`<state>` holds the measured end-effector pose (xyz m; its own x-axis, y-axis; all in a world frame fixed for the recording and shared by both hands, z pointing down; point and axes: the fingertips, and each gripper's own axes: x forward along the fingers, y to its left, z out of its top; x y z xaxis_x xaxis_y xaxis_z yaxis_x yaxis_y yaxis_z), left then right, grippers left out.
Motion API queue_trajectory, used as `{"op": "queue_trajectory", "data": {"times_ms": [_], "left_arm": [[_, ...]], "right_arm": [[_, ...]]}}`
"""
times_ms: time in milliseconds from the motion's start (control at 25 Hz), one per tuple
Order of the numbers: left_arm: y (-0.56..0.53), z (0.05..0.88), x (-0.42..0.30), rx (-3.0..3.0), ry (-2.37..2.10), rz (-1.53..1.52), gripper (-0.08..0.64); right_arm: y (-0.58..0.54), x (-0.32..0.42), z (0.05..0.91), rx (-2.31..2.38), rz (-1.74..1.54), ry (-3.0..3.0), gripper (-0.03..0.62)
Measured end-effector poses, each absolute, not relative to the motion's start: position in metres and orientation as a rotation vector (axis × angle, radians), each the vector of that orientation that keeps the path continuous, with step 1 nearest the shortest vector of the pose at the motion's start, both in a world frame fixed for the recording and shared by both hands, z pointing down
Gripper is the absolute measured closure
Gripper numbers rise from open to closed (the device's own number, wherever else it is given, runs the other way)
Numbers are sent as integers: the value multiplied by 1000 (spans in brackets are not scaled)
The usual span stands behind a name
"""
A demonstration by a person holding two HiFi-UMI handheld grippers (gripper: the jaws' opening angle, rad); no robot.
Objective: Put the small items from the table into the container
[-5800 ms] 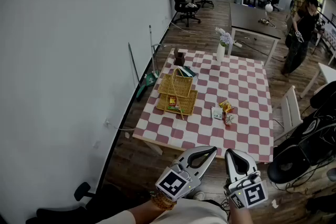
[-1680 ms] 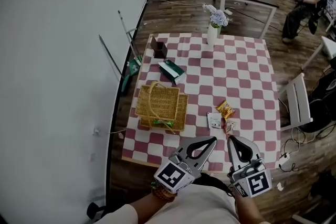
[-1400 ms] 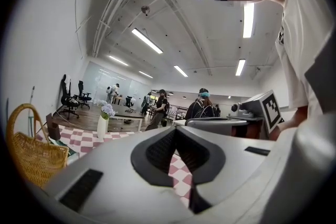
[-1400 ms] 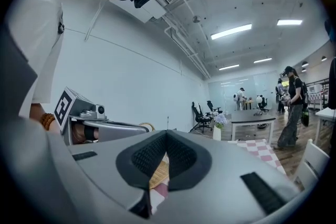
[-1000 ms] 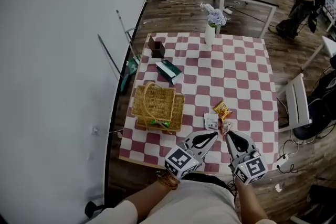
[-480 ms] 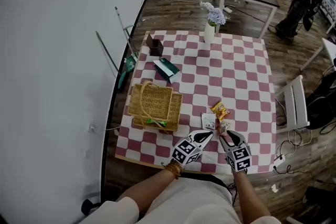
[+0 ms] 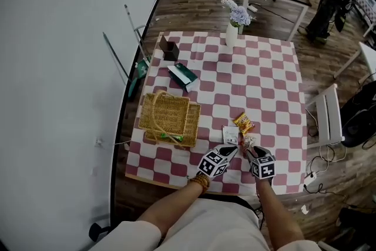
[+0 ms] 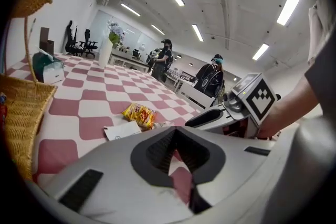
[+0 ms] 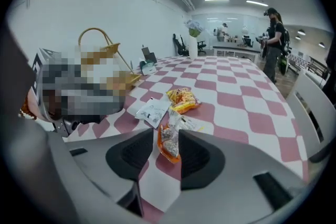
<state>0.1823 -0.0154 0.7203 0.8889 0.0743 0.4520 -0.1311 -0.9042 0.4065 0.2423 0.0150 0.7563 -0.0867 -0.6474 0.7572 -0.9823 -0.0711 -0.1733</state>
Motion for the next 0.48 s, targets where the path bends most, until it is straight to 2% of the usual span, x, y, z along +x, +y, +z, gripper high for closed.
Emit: {"op": "queue_trajectory", "data": {"times_ms": [480], "left_arm": [[-25, 758, 196, 2601, -70, 749, 548]], "right_arm": [[0, 256, 800, 1783, 1237, -1684, 416]]}}
